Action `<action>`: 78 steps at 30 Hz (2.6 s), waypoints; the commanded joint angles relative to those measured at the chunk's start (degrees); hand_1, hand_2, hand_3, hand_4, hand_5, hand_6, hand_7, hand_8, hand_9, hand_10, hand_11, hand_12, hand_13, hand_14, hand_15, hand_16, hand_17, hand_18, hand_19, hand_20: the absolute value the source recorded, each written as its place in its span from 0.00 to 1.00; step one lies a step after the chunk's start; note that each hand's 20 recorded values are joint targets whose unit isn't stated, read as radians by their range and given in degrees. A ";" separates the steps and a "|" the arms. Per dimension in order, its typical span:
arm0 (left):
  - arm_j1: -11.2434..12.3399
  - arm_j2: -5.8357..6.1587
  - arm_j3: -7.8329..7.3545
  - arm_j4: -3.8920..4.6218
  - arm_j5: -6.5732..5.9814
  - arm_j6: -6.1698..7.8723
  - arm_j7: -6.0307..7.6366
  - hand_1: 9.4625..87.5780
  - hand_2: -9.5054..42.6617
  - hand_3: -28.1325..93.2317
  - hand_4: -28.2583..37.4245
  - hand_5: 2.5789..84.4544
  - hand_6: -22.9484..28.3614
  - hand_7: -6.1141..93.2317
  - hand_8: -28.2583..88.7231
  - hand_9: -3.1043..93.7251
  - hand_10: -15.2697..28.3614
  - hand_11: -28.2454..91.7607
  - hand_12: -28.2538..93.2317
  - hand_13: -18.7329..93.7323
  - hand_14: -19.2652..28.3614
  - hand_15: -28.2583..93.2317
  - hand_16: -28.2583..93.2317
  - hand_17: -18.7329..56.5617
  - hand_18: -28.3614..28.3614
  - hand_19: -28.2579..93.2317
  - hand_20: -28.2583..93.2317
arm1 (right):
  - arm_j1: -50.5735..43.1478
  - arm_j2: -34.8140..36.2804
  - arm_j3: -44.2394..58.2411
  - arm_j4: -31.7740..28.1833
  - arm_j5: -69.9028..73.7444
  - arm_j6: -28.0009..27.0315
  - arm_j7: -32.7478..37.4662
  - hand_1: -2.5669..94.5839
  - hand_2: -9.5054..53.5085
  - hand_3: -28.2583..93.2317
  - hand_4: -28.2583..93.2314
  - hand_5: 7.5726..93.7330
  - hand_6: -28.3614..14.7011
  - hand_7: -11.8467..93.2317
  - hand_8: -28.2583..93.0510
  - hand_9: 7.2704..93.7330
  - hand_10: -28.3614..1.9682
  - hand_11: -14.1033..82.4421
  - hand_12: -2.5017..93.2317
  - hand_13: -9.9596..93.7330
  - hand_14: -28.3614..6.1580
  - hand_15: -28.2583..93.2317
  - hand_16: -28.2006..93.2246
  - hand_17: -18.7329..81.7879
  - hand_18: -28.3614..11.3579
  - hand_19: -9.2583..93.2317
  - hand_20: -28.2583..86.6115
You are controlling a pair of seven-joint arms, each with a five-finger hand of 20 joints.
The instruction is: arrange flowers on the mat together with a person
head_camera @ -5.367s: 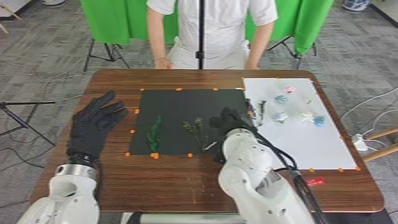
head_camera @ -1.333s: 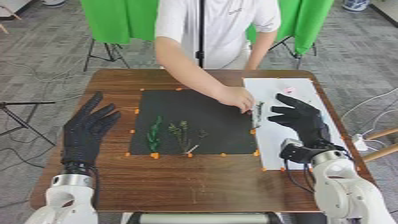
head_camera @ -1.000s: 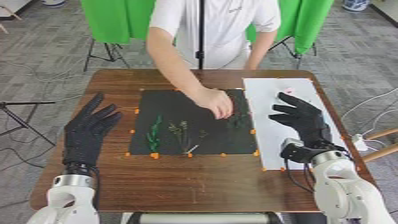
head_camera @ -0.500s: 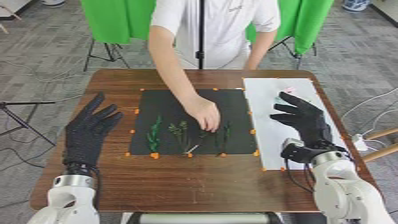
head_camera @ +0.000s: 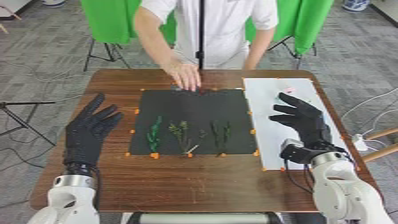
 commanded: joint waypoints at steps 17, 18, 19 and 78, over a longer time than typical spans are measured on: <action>0.42 0.10 0.71 0.29 -0.64 0.40 -0.01 0.15 0.37 0.88 0.00 0.40 0.61 0.17 0.16 0.41 0.83 0.45 0.31 0.42 0.98 0.67 0.14 0.16 0.93 0.74 0.22 | 4.35 7.19 -7.72 -1.12 -41.08 13.65 15.47 0.27 0.19 0.96 0.00 0.46 0.66 0.26 0.11 0.49 0.35 0.29 0.15 0.60 0.30 0.66 0.30 0.34 0.14 0.72 0.43; 0.58 0.14 0.69 0.23 -0.69 0.48 0.07 0.16 0.37 0.88 0.00 0.40 0.61 0.17 0.16 0.41 0.83 0.45 0.31 0.42 0.97 0.67 0.14 0.16 0.93 0.74 0.22 | 4.56 7.35 -7.97 -1.11 -42.99 13.24 16.87 0.27 0.19 0.96 0.00 0.45 0.66 0.26 0.11 0.49 0.35 0.29 0.15 0.60 0.30 0.66 0.30 0.34 0.14 0.72 0.43; 0.48 0.12 0.68 0.27 -0.66 0.53 0.00 0.16 0.37 0.88 0.00 0.40 0.61 0.17 0.16 0.41 0.83 0.45 0.31 0.42 0.97 0.67 0.14 0.16 0.93 0.74 0.22 | 4.74 7.35 -8.00 -1.06 -44.73 12.36 17.70 0.27 0.18 0.96 0.00 0.45 0.66 0.27 0.11 0.49 0.35 0.29 0.15 0.60 0.30 0.66 0.30 0.34 0.14 0.72 0.43; 0.36 0.79 0.84 -0.01 -1.76 0.97 1.46 0.16 0.37 0.88 0.00 0.40 0.62 0.18 0.16 0.41 0.83 0.45 0.31 0.42 0.98 0.68 0.14 0.16 0.93 0.75 0.22 | 14.06 9.36 -21.89 8.07 -79.00 2.94 30.28 0.63 0.00 0.83 0.00 0.87 0.68 0.32 0.22 1.00 0.67 0.24 0.35 0.94 0.75 0.54 0.46 0.56 0.37 0.88 0.31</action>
